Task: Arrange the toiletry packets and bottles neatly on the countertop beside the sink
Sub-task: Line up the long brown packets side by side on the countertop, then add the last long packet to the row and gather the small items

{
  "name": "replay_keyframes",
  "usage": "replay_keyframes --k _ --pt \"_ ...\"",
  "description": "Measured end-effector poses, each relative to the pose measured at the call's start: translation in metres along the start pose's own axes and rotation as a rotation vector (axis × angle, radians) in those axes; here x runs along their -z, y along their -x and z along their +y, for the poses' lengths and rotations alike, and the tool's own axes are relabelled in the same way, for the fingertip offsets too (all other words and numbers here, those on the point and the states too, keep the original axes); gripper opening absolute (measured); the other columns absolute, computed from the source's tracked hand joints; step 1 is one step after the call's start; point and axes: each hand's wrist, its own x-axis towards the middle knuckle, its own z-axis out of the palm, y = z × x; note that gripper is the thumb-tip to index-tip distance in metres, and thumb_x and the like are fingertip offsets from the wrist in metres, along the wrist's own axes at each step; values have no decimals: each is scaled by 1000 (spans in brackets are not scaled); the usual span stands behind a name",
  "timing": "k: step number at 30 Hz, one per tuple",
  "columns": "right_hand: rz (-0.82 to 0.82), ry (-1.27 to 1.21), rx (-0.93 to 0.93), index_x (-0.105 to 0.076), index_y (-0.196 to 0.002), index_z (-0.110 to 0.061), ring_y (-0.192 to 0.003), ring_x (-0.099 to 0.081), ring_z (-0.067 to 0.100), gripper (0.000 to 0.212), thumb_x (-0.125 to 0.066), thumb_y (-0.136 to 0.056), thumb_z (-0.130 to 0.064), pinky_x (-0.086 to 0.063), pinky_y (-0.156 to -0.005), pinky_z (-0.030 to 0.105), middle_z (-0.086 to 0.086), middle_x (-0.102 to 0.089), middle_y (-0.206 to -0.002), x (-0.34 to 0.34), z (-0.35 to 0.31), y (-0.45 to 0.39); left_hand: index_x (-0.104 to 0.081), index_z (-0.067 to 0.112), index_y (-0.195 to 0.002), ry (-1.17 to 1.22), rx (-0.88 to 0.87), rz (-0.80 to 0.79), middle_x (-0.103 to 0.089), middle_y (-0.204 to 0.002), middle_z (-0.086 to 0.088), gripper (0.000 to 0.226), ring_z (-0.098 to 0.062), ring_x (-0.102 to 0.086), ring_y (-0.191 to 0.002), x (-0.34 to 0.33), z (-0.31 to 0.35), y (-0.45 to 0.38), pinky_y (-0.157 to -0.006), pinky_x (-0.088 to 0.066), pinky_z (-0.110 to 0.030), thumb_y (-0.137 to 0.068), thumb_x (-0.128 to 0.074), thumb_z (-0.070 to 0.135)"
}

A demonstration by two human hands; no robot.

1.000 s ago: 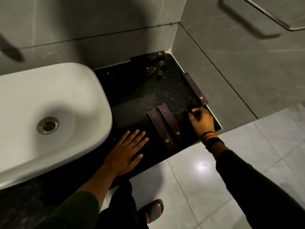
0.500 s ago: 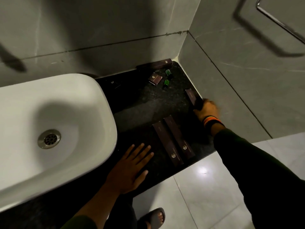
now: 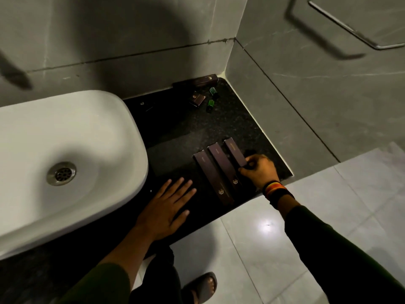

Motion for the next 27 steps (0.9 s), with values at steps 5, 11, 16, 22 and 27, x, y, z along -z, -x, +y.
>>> replay_keyframes --k 5,11,16,22,27 --pt "10 -40 4 -68 -104 -21 -98 -64 21 38 -84 -72 -33 -54 -89 34 5 -63 -113 1 2 -1 -36 23 -173 10 11 -17 -25 -182 -1 66 -27 -18 -169 1 0 0 -134 -16 -54 -111 -41 47" --pt "135 -145 69 -70 -104 -20 -93 -67 18 39 -83 -72 -36 -55 -88 30 3 -66 -107 11 -28 -29 -37 22 -172 28 9 -20 -27 -181 -2 65 -29 -21 -168 2 -1 -1 -133 -15 -53 -113 -38 49" --pt "145 -68 167 -70 -105 -23 -93 -68 22 31 -76 -77 -36 -57 -89 41 5 -69 -107 13 -79 -83 -42 20 -171 110 8 19 -27 -182 -2 64 -29 -19 -169 0 0 1 -133 -19 -57 -111 -45 45" --pt "106 72 331 -66 -114 -16 -111 -62 32 31 -67 -85 -24 -50 -97 40 11 -62 -122 1 -158 -149 -35 23 -173 81 35 -40 -19 -184 0 71 -26 -13 -170 2 1 -1 -131 -15 -54 -108 -51 46" --pt "49 248 443 -59 -125 -14 -118 -59 39 39 -59 -86 -13 -49 -101 47 18 -61 -130 -13 -210 -203 -34 23 -174 54 38 -49 -18 -184 0 72 -26 -13 -170 5 2 -2 -133 -12 -52 -108 -51 47"
